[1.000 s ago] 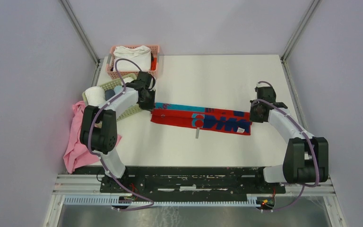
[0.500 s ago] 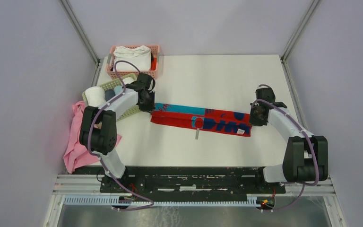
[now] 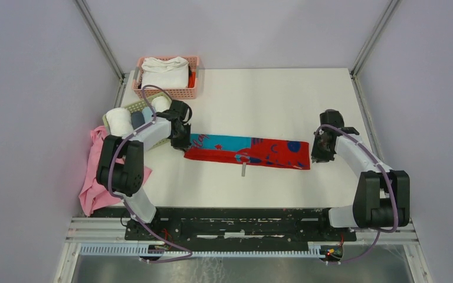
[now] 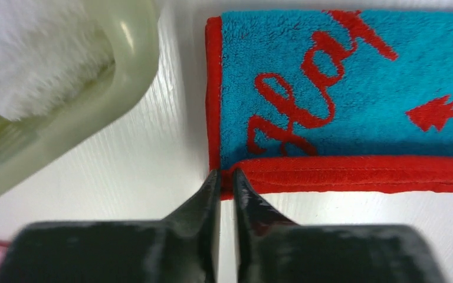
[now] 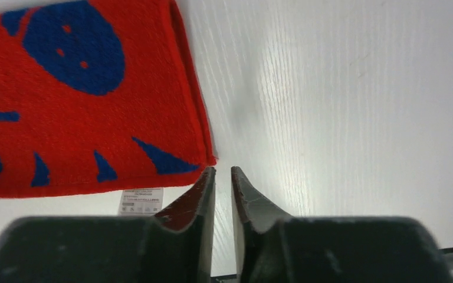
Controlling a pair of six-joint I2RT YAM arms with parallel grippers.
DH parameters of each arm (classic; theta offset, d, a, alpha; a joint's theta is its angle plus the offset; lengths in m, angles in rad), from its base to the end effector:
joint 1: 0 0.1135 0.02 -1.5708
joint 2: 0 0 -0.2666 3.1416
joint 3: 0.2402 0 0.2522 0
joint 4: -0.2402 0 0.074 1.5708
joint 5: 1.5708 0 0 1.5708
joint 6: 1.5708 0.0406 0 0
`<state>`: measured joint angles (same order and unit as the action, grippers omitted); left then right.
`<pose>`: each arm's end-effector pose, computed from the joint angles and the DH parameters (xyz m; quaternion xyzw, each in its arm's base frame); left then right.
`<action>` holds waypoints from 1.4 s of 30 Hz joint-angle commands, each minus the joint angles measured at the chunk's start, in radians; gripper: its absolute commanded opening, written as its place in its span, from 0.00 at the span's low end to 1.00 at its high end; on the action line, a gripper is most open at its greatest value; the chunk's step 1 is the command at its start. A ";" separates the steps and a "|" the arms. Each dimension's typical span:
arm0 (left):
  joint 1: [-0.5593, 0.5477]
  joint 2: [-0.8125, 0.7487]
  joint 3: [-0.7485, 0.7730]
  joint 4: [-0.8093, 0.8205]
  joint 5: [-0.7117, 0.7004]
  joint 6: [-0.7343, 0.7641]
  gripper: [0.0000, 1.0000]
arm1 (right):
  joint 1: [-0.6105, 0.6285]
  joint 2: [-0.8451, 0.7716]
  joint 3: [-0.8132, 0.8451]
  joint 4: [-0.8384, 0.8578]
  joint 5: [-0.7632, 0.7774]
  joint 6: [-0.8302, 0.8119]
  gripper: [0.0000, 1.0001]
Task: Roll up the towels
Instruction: Fold the towel at the center of the board.
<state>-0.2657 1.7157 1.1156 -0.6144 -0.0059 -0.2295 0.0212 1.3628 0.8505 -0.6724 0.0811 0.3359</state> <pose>0.3228 -0.0876 0.1811 0.0173 0.9840 -0.0406 0.1725 0.2510 0.0020 0.2005 0.1614 0.9673 -0.0051 0.1957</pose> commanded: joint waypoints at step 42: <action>-0.023 0.037 -0.123 0.164 0.095 -0.296 0.54 | -0.007 0.411 0.139 0.000 -0.077 0.027 0.32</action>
<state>-0.2832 1.7458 1.0504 -0.4873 0.0807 -0.4614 0.0174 1.6997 0.9997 -0.6563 0.0242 0.3717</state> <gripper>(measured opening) 0.536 0.379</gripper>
